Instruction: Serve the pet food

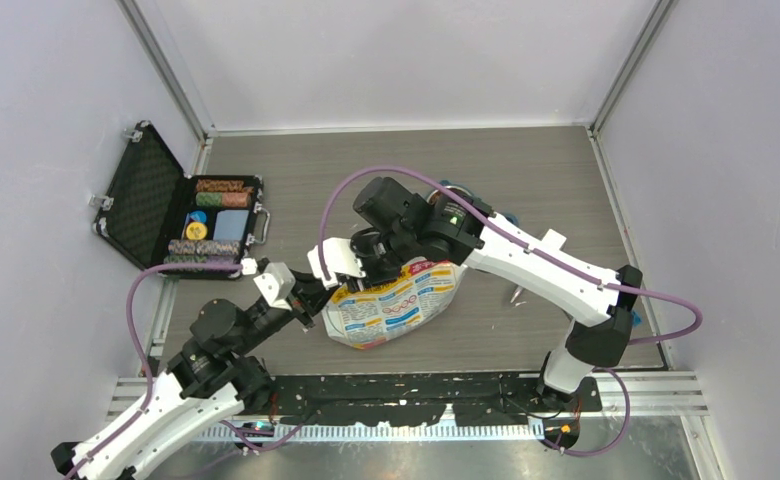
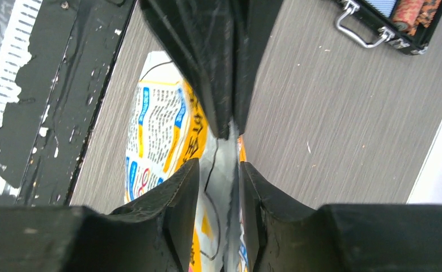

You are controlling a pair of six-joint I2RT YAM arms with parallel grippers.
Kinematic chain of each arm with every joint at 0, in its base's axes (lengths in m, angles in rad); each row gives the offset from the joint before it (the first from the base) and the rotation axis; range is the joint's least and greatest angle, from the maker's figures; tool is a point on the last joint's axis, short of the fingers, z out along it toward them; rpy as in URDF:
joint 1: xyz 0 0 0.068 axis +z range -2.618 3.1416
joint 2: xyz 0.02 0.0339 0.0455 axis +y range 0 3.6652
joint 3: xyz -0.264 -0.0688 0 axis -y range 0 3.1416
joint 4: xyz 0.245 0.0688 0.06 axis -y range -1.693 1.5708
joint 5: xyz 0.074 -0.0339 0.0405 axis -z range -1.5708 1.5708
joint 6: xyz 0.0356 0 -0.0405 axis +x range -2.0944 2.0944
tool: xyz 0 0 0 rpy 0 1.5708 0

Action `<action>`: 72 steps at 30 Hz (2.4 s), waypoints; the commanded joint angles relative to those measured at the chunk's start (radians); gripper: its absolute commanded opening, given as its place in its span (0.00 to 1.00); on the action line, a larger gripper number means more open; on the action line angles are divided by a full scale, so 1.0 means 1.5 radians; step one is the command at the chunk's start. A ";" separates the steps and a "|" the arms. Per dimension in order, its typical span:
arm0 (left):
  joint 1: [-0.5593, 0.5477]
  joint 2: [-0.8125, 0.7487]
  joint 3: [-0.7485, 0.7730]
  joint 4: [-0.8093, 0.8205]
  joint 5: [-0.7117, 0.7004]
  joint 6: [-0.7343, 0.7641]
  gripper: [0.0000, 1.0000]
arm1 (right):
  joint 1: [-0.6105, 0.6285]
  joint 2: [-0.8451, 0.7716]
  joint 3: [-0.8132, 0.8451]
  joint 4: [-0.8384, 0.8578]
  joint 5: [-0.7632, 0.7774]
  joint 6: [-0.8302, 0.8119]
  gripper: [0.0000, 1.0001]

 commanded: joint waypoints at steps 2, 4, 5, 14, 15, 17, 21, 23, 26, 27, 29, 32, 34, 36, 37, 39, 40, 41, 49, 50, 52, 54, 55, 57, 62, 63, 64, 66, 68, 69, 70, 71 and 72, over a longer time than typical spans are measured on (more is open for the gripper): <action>0.005 -0.014 0.009 0.023 -0.048 0.022 0.00 | 0.004 0.003 0.032 -0.064 0.010 -0.039 0.40; 0.005 -0.011 0.011 0.022 -0.047 0.025 0.00 | 0.004 0.004 0.037 -0.066 0.006 -0.036 0.33; 0.005 -0.010 0.012 0.022 -0.048 0.027 0.00 | 0.004 0.004 0.039 -0.066 0.004 -0.034 0.28; 0.005 -0.034 0.015 0.025 -0.108 0.022 0.00 | 0.004 0.011 0.053 -0.085 0.034 -0.033 0.05; 0.005 -0.039 0.016 0.021 -0.139 0.019 0.00 | 0.004 0.012 0.053 -0.083 0.059 -0.030 0.05; 0.005 -0.045 0.019 0.000 -0.190 0.012 0.00 | 0.003 0.010 0.051 -0.084 0.092 -0.027 0.05; 0.005 -0.050 0.022 -0.019 -0.269 0.009 0.00 | -0.011 0.001 0.052 -0.103 0.144 -0.029 0.05; 0.005 -0.057 0.022 -0.022 -0.287 0.008 0.00 | -0.025 -0.001 0.051 -0.114 0.165 -0.028 0.05; 0.005 -0.070 0.022 -0.027 -0.320 0.009 0.00 | -0.035 -0.006 0.042 -0.152 0.185 -0.035 0.05; 0.005 -0.074 0.023 -0.028 -0.333 0.009 0.00 | -0.037 -0.004 0.041 -0.164 0.194 -0.037 0.05; 0.005 -0.083 0.021 -0.030 -0.349 0.011 0.00 | -0.038 -0.007 0.035 -0.186 0.228 -0.032 0.05; 0.005 -0.093 0.020 -0.034 -0.371 0.013 0.00 | -0.042 -0.021 0.016 -0.208 0.262 -0.037 0.05; 0.005 -0.097 0.019 -0.035 -0.379 0.016 0.00 | -0.047 -0.036 0.004 -0.204 0.276 -0.037 0.05; 0.005 -0.098 0.017 -0.036 -0.382 0.017 0.00 | -0.052 -0.050 -0.005 -0.192 0.275 -0.036 0.05; 0.005 -0.098 0.018 -0.036 -0.384 0.017 0.00 | -0.052 -0.060 -0.008 -0.187 0.275 -0.034 0.05; 0.005 -0.098 0.018 -0.040 -0.380 0.017 0.00 | -0.053 -0.073 -0.012 -0.174 0.271 -0.031 0.05; 0.005 -0.099 0.019 -0.042 -0.379 0.017 0.00 | -0.053 -0.078 -0.013 -0.164 0.264 -0.031 0.05; 0.005 -0.101 0.019 -0.045 -0.372 0.019 0.00 | -0.053 -0.086 -0.014 -0.162 0.250 -0.035 0.05; 0.005 -0.118 0.017 -0.046 -0.373 0.019 0.00 | -0.054 -0.106 -0.070 -0.127 0.330 -0.035 0.05; 0.005 -0.120 0.015 -0.045 -0.360 0.020 0.00 | -0.054 -0.105 -0.067 -0.126 0.318 -0.037 0.05; 0.005 -0.126 0.008 -0.026 -0.280 0.010 0.10 | -0.054 -0.101 -0.047 -0.122 0.243 -0.040 0.05; 0.005 -0.122 0.003 -0.003 -0.170 0.009 0.71 | -0.052 -0.100 -0.037 -0.104 0.186 -0.047 0.05; 0.005 -0.112 0.004 0.007 -0.121 0.011 0.94 | -0.049 -0.101 -0.038 -0.087 0.176 -0.048 0.05; 0.005 -0.079 0.018 0.007 -0.063 0.016 0.99 | -0.047 -0.103 -0.042 -0.069 0.157 -0.053 0.05; 0.005 0.008 0.044 0.003 -0.011 0.070 0.99 | -0.046 -0.102 -0.036 -0.067 0.124 -0.060 0.05; 0.005 0.022 0.044 0.010 0.000 0.083 0.99 | -0.046 -0.104 -0.035 -0.063 0.118 -0.060 0.05; 0.005 0.035 0.046 0.013 0.009 0.087 0.99 | -0.046 -0.107 -0.035 -0.060 0.107 -0.060 0.05; 0.005 0.055 0.046 0.015 0.046 0.107 0.99 | -0.046 -0.111 -0.033 -0.049 0.099 -0.059 0.05; 0.005 0.070 0.044 0.033 0.069 0.118 0.99 | -0.046 -0.110 -0.031 -0.036 0.098 -0.053 0.05; 0.005 0.078 0.044 0.044 0.070 0.119 0.99 | -0.046 -0.107 -0.028 -0.035 0.097 -0.050 0.05; 0.005 0.086 0.045 0.049 0.068 0.119 0.99 | -0.046 -0.104 -0.025 -0.037 0.090 -0.050 0.05; 0.005 0.096 0.050 0.055 0.068 0.119 0.99 | -0.046 -0.097 -0.020 -0.044 0.077 -0.049 0.05; 0.005 0.106 0.054 0.060 0.075 0.119 0.98 | -0.045 -0.094 -0.015 -0.048 0.071 -0.050 0.05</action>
